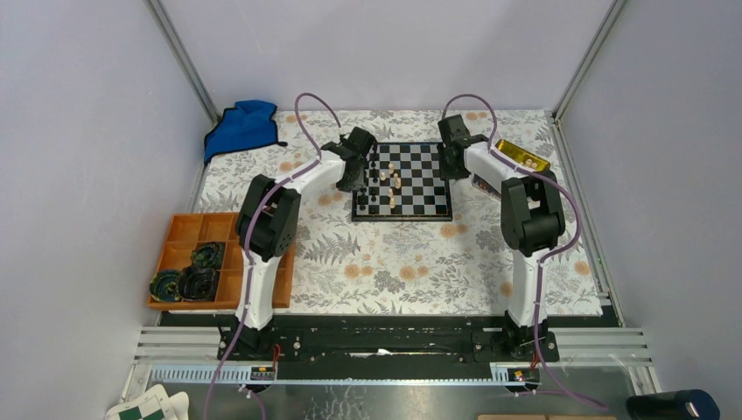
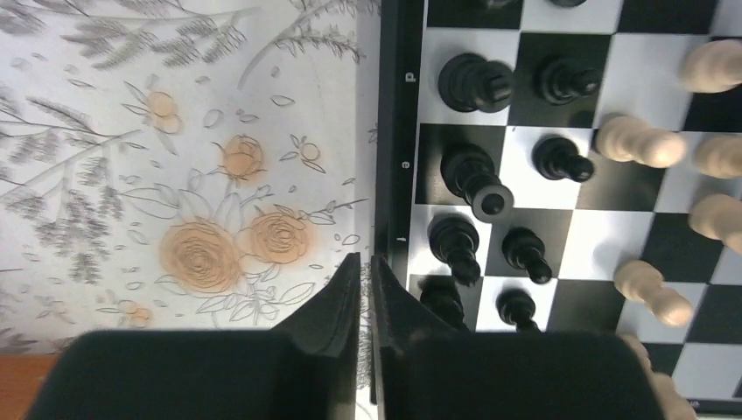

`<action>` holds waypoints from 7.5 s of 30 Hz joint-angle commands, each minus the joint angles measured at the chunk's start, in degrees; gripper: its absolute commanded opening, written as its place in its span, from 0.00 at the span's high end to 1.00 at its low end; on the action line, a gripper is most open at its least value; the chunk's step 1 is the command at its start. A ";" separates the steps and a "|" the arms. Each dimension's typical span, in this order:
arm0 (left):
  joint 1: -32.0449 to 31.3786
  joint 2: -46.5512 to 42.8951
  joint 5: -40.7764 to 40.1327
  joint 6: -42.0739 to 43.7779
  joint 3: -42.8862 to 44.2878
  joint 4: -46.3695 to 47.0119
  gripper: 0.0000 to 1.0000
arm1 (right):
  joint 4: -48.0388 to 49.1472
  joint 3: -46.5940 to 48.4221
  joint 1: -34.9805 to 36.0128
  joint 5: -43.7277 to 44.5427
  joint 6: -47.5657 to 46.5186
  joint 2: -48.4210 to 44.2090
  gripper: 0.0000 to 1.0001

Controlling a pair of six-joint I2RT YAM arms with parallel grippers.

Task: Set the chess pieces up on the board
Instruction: Move the chessboard to the center of the board, then pick up the chess piece from the chessboard, then place the chess piece on the chessboard, then pick up the chess piece from the chessboard.

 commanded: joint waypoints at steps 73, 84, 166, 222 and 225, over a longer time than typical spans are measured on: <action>12.98 -11.36 7.03 -3.29 -0.85 7.64 0.01 | -3.96 34.04 10.07 -18.07 -5.96 19.06 0.65; 13.56 -10.60 7.52 -3.47 -0.56 7.69 0.01 | -3.31 34.47 10.07 -16.80 -6.63 18.45 0.85; 14.75 -5.85 9.37 -3.91 2.33 7.25 0.01 | -1.54 41.37 -2.66 -6.82 -3.35 24.33 0.89; 15.09 -13.46 10.00 -4.85 -4.09 9.43 0.01 | 2.89 8.34 12.12 -17.07 -9.36 -5.31 0.57; 15.09 -13.51 10.15 -4.96 -4.13 9.51 0.01 | 2.23 9.40 12.75 -17.10 -9.59 -4.26 0.57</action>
